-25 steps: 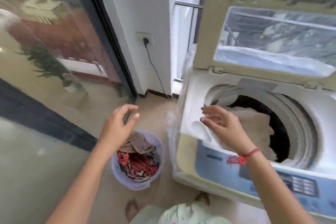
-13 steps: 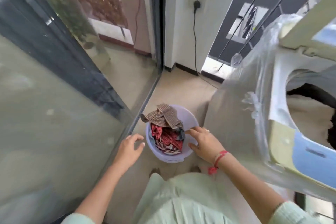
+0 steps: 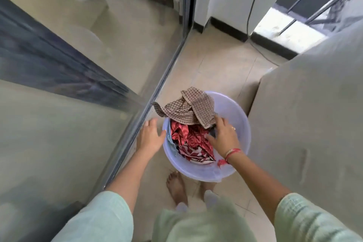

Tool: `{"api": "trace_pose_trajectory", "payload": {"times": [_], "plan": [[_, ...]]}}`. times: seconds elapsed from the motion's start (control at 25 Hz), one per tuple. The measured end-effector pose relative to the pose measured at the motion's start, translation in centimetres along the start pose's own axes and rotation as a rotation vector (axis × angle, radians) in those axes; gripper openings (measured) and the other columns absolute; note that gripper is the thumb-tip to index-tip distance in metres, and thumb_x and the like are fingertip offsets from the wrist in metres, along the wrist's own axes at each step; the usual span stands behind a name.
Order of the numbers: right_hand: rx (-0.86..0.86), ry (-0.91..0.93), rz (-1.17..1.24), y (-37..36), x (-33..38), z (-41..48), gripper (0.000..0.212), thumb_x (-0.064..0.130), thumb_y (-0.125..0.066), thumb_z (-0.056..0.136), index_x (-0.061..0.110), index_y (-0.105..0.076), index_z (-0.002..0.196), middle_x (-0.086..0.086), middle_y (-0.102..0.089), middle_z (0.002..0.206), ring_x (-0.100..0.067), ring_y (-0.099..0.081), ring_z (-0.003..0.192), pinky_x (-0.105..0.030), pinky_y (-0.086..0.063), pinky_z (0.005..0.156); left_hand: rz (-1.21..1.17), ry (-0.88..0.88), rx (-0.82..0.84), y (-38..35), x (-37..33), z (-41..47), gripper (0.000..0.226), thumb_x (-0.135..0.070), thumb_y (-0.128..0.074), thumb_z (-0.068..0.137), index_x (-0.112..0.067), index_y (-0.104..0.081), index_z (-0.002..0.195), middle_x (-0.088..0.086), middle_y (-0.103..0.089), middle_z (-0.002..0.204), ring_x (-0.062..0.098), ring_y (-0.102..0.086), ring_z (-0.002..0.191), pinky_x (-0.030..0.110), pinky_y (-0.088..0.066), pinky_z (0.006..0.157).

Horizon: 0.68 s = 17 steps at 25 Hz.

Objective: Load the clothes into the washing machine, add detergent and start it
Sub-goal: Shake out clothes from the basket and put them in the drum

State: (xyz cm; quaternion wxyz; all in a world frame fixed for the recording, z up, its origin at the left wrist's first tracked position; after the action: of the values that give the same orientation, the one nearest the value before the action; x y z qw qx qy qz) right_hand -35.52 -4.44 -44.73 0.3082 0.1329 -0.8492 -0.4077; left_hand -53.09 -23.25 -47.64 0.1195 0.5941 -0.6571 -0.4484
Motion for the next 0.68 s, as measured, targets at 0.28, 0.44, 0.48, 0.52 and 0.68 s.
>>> {"api": "trace_pose_trajectory", "payload": {"times": [0.28, 0.44, 0.48, 0.52, 0.68], "plan": [[-0.054, -0.383, 0.395, -10.3, -4.7, 9.2, 0.102, 0.046, -0.077, 0.067, 0.013, -0.021, 0.145, -0.011, -0.038, 0.145, -0.027, -0.037, 0.132, -0.047, -0.034, 0.108, -0.573, 0.018, 0.065, -6.0, 1.5, 6.7, 0.101, -0.052, -0.067, 0.077, -0.028, -0.001, 0.150, 0.002, -0.017, 0.156, 0.018, -0.029, 0.138, 0.039, -0.029, 0.111], [-0.375, -0.515, 0.861, -7.7, -6.9, 9.0, 0.022, 0.014, -0.053, 0.084, 0.013, -0.063, 0.104, -0.013, -0.066, 0.101, -0.027, -0.060, 0.099, -0.039, -0.047, 0.091, -0.521, 0.004, -0.047, -5.2, -0.4, 7.7, 0.065, -0.028, -0.072, 0.075, -0.030, -0.042, 0.132, 0.001, -0.057, 0.129, 0.021, -0.056, 0.114, 0.040, -0.045, 0.097], [-0.515, -0.572, 1.059, -5.8, -8.4, 8.1, 0.022, 0.010, -0.048, 0.083, 0.016, -0.064, 0.096, -0.010, -0.065, 0.094, -0.023, -0.059, 0.091, -0.037, -0.048, 0.087, -0.493, -0.003, -0.134, -4.1, -1.0, 7.3, 0.054, -0.022, -0.073, 0.075, -0.026, -0.050, 0.124, 0.000, -0.062, 0.120, 0.021, -0.060, 0.107, 0.037, -0.047, 0.092], [-0.651, -0.604, 1.280, -3.4, -9.6, 7.0, 0.025, 0.004, -0.043, 0.082, 0.016, -0.064, 0.086, -0.007, -0.064, 0.084, -0.020, -0.057, 0.082, -0.034, -0.046, 0.081, -0.459, -0.028, -0.218, -3.0, -1.9, 6.5, 0.044, -0.018, -0.073, 0.075, -0.022, -0.056, 0.115, -0.001, -0.066, 0.112, 0.020, -0.061, 0.102, 0.033, -0.047, 0.086], [-0.844, -0.490, 1.580, 5.4, -10.7, 1.3, 0.044, -0.001, -0.035, 0.086, 0.020, -0.054, 0.052, 0.014, -0.050, 0.048, -0.003, -0.045, 0.053, -0.021, -0.038, 0.059, -0.430, -0.267, -0.285, -0.5, -8.6, 2.8, 0.027, -0.012, -0.077, 0.072, -0.014, -0.065, 0.096, -0.002, -0.069, 0.093, 0.010, -0.059, 0.085, 0.022, -0.041, 0.074]]}}
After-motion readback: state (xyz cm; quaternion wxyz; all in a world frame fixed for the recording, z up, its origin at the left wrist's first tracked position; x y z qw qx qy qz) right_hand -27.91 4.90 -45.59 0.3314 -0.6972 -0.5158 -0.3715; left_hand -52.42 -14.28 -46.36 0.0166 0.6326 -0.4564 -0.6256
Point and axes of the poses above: each hand's wrist, its own z-axis towards the middle knuckle, its own y-axis out of the back of the hand, x = y × z, the point moved 8 cm from there along z, towards the middle knuckle
